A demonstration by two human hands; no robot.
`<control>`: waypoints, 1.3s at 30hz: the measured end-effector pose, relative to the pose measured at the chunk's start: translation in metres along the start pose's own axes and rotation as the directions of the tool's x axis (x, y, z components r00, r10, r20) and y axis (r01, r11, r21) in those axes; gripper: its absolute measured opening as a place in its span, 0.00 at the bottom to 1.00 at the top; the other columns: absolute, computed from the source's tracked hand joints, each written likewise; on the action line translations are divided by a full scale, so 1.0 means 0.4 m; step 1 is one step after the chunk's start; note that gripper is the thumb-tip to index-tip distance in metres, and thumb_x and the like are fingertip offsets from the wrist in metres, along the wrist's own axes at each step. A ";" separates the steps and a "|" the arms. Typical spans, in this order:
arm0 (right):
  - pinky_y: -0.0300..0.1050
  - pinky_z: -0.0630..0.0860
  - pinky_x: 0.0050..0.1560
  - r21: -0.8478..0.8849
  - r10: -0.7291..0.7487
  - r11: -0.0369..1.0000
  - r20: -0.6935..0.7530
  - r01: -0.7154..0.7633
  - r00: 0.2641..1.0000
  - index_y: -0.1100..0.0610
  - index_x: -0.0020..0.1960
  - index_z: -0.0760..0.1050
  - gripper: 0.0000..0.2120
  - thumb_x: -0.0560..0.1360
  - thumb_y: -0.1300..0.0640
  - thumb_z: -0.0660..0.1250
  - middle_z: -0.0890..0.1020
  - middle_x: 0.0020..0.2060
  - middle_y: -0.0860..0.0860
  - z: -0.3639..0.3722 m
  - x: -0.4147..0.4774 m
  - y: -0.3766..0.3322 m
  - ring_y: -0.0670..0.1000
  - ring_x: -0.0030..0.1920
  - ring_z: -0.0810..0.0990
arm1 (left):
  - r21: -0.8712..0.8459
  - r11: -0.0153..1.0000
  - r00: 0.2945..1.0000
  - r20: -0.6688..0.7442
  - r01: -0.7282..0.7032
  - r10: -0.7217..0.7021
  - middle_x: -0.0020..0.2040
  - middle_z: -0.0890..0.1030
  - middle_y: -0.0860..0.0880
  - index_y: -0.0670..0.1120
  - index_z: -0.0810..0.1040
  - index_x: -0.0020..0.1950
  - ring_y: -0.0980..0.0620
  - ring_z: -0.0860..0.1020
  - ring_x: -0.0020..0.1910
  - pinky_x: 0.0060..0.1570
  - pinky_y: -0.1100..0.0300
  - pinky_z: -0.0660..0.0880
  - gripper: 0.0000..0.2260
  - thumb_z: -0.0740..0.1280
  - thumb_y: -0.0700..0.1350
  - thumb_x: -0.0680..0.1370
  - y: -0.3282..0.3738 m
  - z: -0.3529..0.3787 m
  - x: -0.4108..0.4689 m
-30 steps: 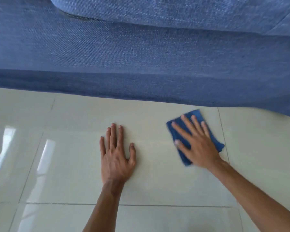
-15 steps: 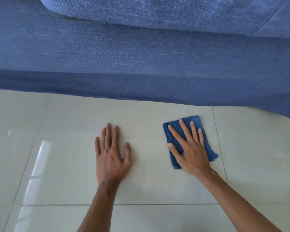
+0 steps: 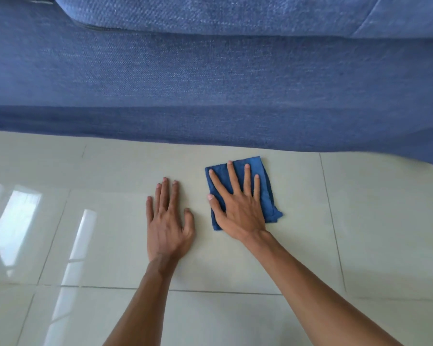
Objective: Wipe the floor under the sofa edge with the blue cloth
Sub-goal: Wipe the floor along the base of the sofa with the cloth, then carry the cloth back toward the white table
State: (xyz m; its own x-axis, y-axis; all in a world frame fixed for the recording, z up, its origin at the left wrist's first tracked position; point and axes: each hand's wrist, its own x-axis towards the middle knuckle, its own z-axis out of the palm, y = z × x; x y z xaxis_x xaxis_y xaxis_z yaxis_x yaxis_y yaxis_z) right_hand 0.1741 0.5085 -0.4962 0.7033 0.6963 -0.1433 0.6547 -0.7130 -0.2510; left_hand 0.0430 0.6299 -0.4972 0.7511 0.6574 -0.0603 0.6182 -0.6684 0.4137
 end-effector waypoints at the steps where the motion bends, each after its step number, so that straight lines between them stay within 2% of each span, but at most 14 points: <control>1: 0.67 0.40 0.80 0.022 -0.025 0.999 0.024 0.024 0.999 0.37 0.81 0.47 0.29 0.81 0.35 0.43 0.46 0.83 0.51 -0.007 -0.021 -0.008 0.64 0.82 0.41 | 0.001 1.000 1.000 0.000 -0.004 0.004 0.83 0.49 0.50 0.49 0.51 0.82 0.53 0.46 0.82 0.80 0.50 0.45 0.32 0.54 0.51 0.78 -0.001 -0.004 -0.002; 4: 0.62 0.45 0.81 0.216 -0.009 0.976 0.040 0.000 0.999 0.39 0.80 0.57 0.31 0.79 0.34 0.43 0.55 0.83 0.51 -0.061 -0.034 -0.004 0.59 0.83 0.48 | -0.055 0.998 0.999 -0.009 0.043 -0.044 0.82 0.53 0.49 0.49 0.56 0.81 0.51 0.50 0.82 0.80 0.50 0.45 0.31 0.52 0.54 0.77 0.018 -0.021 0.000; 6: 0.58 0.61 0.77 0.303 0.107 0.950 -0.095 -0.073 0.990 0.48 0.77 0.68 0.27 0.81 0.39 0.53 0.69 0.76 0.54 -0.117 0.000 0.038 0.58 0.78 0.64 | -0.107 0.988 0.994 0.003 0.113 -0.113 0.81 0.58 0.46 0.50 0.62 0.79 0.47 0.55 0.81 0.79 0.50 0.49 0.29 0.53 0.56 0.79 0.055 -0.036 0.027; 7: 0.57 0.66 0.74 0.279 0.159 0.953 -0.128 -0.118 0.979 0.52 0.76 0.70 0.25 0.82 0.45 0.58 0.72 0.73 0.55 -0.141 0.022 0.068 0.58 0.74 0.68 | -0.112 0.986 0.992 0.003 0.123 -0.123 0.80 0.62 0.44 0.49 0.65 0.77 0.45 0.58 0.79 0.78 0.49 0.53 0.26 0.54 0.55 0.80 0.075 -0.043 0.049; 9: 0.54 0.69 0.70 0.164 0.186 0.971 -0.050 -0.176 0.981 0.55 0.77 0.68 0.24 0.82 0.52 0.62 0.71 0.73 0.54 -0.180 0.057 0.118 0.59 0.71 0.68 | -0.082 0.994 0.998 -0.002 0.069 -0.069 0.75 0.69 0.42 0.46 0.70 0.74 0.43 0.67 0.74 0.73 0.48 0.63 0.23 0.58 0.53 0.82 0.119 -0.056 0.095; 12: 0.51 0.68 0.68 0.048 0.105 0.993 0.051 -0.107 0.993 0.54 0.75 0.70 0.21 0.82 0.55 0.63 0.75 0.69 0.51 -0.197 0.076 0.144 0.57 0.67 0.70 | -0.035 0.997 0.995 0.068 -0.069 0.071 0.65 0.78 0.42 0.44 0.75 0.70 0.42 0.76 0.63 0.63 0.49 0.73 0.18 0.62 0.49 0.81 0.175 -0.078 0.155; 17: 0.50 0.72 0.61 0.055 0.129 0.990 0.021 -0.130 0.991 0.56 0.63 0.77 0.13 0.80 0.55 0.68 0.78 0.60 0.53 -0.217 0.102 0.125 0.57 0.61 0.74 | 0.051 0.989 0.972 0.201 -0.138 0.125 0.58 0.81 0.44 0.44 0.81 0.63 0.44 0.77 0.57 0.56 0.52 0.76 0.13 0.66 0.44 0.80 0.200 -0.102 0.202; 20: 0.48 0.76 0.50 0.134 0.164 0.976 0.072 -0.173 0.984 0.57 0.57 0.76 0.08 0.78 0.60 0.70 0.81 0.57 0.54 -0.235 0.113 0.112 0.56 0.55 0.78 | 0.079 0.988 0.955 0.276 -0.135 0.109 0.58 0.81 0.45 0.45 0.81 0.61 0.45 0.78 0.57 0.55 0.52 0.77 0.12 0.68 0.45 0.79 0.210 -0.118 0.213; 23: 0.46 0.70 0.42 0.142 0.177 0.971 0.117 -0.193 0.977 0.56 0.56 0.75 0.08 0.78 0.64 0.67 0.82 0.53 0.54 -0.271 0.101 0.105 0.54 0.45 0.77 | 0.106 0.985 0.953 0.288 -0.135 0.100 0.56 0.81 0.45 0.45 0.81 0.59 0.45 0.79 0.55 0.53 0.51 0.77 0.10 0.65 0.45 0.80 0.217 -0.148 0.208; 26: 0.47 0.72 0.44 0.181 0.165 0.965 0.146 -0.190 0.975 0.54 0.61 0.76 0.12 0.79 0.61 0.69 0.82 0.53 0.54 -0.342 0.070 0.109 0.54 0.44 0.78 | 0.045 0.992 0.950 0.295 -0.120 0.101 0.54 0.83 0.46 0.46 0.81 0.57 0.44 0.80 0.52 0.51 0.51 0.78 0.09 0.63 0.44 0.80 0.227 -0.195 0.182; 29: 0.51 0.80 0.52 0.231 0.136 0.958 0.158 -0.170 0.978 0.55 0.60 0.81 0.12 0.77 0.59 0.73 0.85 0.55 0.54 -0.448 0.016 0.111 0.55 0.49 0.83 | 0.010 0.991 0.938 0.323 -0.136 0.125 0.52 0.85 0.46 0.47 0.80 0.56 0.44 0.81 0.49 0.49 0.52 0.78 0.09 0.63 0.44 0.80 0.269 -0.287 0.144; 31: 0.50 0.80 0.51 0.245 0.130 0.957 0.108 -0.153 0.986 0.55 0.55 0.83 0.08 0.76 0.60 0.73 0.86 0.51 0.52 -0.529 -0.034 0.108 0.54 0.48 0.83 | 0.019 0.982 0.931 0.322 -0.185 0.170 0.53 0.84 0.46 0.47 0.81 0.56 0.43 0.81 0.51 0.51 0.51 0.78 0.09 0.63 0.43 0.80 0.317 -0.366 0.120; 35: 0.40 0.72 0.37 0.274 0.142 0.954 -0.050 -0.124 0.989 0.52 0.49 0.84 0.06 0.75 0.61 0.72 0.81 0.37 0.44 -0.715 -0.134 0.096 0.48 0.39 0.78 | 0.031 0.961 0.937 0.235 -0.274 0.260 0.53 0.85 0.45 0.48 0.81 0.57 0.41 0.80 0.53 0.50 0.51 0.77 0.10 0.63 0.42 0.79 0.435 -0.538 0.079; 39: 0.45 0.78 0.43 0.281 0.131 0.957 -0.216 -0.067 0.968 0.51 0.48 0.83 0.05 0.75 0.60 0.72 0.80 0.34 0.44 -0.907 -0.242 0.090 0.51 0.38 0.78 | 0.010 0.935 0.929 0.110 -0.356 0.353 0.51 0.84 0.46 0.47 0.81 0.56 0.43 0.79 0.50 0.44 0.54 0.72 0.10 0.61 0.41 0.80 0.558 -0.698 0.020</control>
State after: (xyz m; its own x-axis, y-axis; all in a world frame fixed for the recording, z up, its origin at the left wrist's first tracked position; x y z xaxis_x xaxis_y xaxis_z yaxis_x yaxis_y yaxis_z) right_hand 0.2299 0.3855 -0.1441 0.8259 0.5628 0.0351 0.5022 -0.7058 -0.4996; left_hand 0.1224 0.5829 -0.1518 0.9414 0.3372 -0.0097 0.3129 -0.8620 0.3989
